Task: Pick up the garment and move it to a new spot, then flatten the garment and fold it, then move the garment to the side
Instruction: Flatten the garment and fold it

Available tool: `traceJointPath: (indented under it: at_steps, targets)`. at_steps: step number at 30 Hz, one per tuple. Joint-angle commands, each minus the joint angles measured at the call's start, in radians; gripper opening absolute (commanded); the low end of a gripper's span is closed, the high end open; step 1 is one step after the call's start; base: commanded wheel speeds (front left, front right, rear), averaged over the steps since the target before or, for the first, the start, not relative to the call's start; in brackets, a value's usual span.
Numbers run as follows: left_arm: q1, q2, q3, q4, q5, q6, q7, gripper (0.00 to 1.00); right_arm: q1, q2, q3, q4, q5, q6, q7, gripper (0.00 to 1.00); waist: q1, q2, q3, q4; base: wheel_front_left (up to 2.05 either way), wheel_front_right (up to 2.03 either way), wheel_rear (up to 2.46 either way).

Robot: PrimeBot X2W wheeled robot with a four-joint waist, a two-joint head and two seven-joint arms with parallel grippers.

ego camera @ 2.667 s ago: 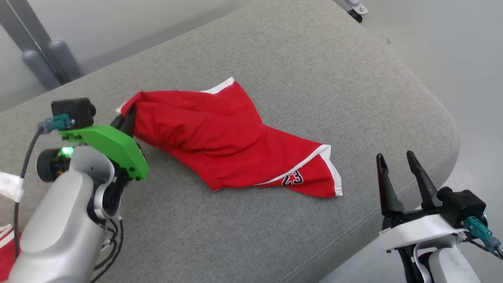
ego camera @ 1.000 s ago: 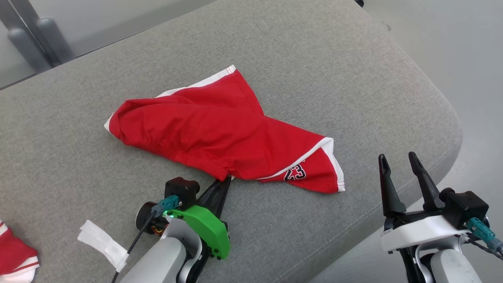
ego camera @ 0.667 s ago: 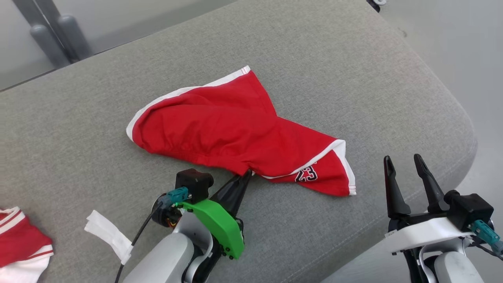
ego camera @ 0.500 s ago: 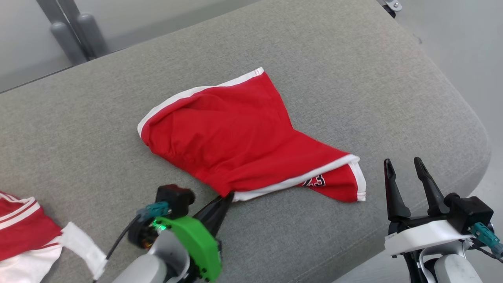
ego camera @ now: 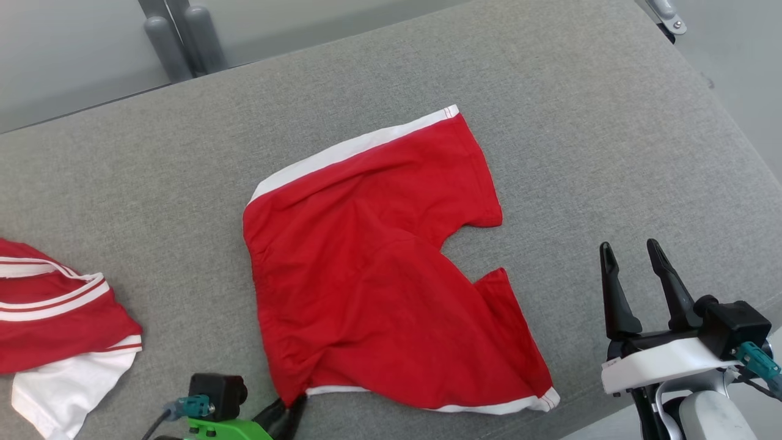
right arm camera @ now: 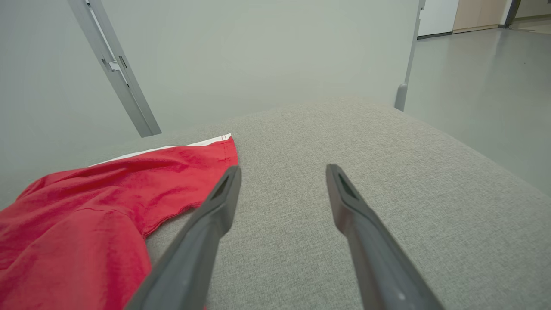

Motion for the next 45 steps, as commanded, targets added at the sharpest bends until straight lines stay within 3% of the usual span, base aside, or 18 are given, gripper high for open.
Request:
traceJointPath:
  at_steps: [1,7,12,15,19,21,23,29,36,45]
  targets:
    - [0.01,-0.003,-0.01,0.008,0.018,0.006,-0.005,1.0,-0.007,-0.006,0.0,0.0,0.003,0.0,-0.003,1.0,0.0,0.0,0.0,0.004,0.0,0.0,0.0]
    - [0.051,0.08,-0.051,-0.076,0.094,0.068,0.056,1.0,0.006,-0.011,-0.007,-0.001,0.005,0.0,-0.003,1.0,0.0,0.0,-0.009,0.006,0.0,0.0,0.0]
    - [0.037,0.15,-0.045,-0.301,0.145,0.126,0.117,1.0,0.013,-0.005,-0.01,0.001,0.006,0.0,-0.003,1.0,0.0,0.0,-0.015,0.009,0.0,0.0,0.0]
    - [-0.038,0.162,-0.051,-0.408,0.201,0.126,0.153,1.0,0.007,-0.002,0.0,0.003,0.007,0.0,-0.003,1.0,0.0,0.0,-0.015,0.007,0.0,0.0,0.0]
    - [-0.186,0.077,-0.114,-0.413,0.229,0.054,0.211,1.0,-0.012,0.002,0.023,0.008,0.007,0.0,-0.003,1.0,0.0,0.0,-0.006,-0.011,0.0,0.0,0.0]
    - [-0.27,0.002,-0.15,-0.361,0.236,0.013,0.228,1.0,-0.022,0.002,0.042,0.009,0.009,0.0,-0.003,1.0,0.0,0.0,0.003,-0.032,0.0,0.0,0.0]
    - [-0.328,-0.085,-0.171,-0.28,0.202,-0.023,0.229,1.0,-0.033,0.004,0.055,0.009,0.009,0.0,-0.003,1.0,0.0,0.0,0.017,-0.063,0.0,0.0,0.0]
    - [-0.484,-0.219,-0.219,-0.003,0.188,-0.122,0.237,1.0,-0.042,0.018,0.073,0.019,0.02,0.0,-0.003,1.0,0.0,0.0,0.063,-0.176,0.0,0.0,0.0]
    - [-0.573,-0.284,-0.258,0.245,0.213,-0.179,0.23,1.0,-0.01,0.03,0.059,0.029,0.029,0.0,-0.003,1.0,0.0,0.0,0.082,-0.261,0.0,0.0,0.0]
    - [-0.661,-0.322,-0.297,0.5,0.243,-0.218,0.259,1.0,-0.007,0.035,0.052,0.017,0.027,0.0,-0.003,1.0,0.0,0.0,0.08,-0.266,0.0,0.0,0.0]
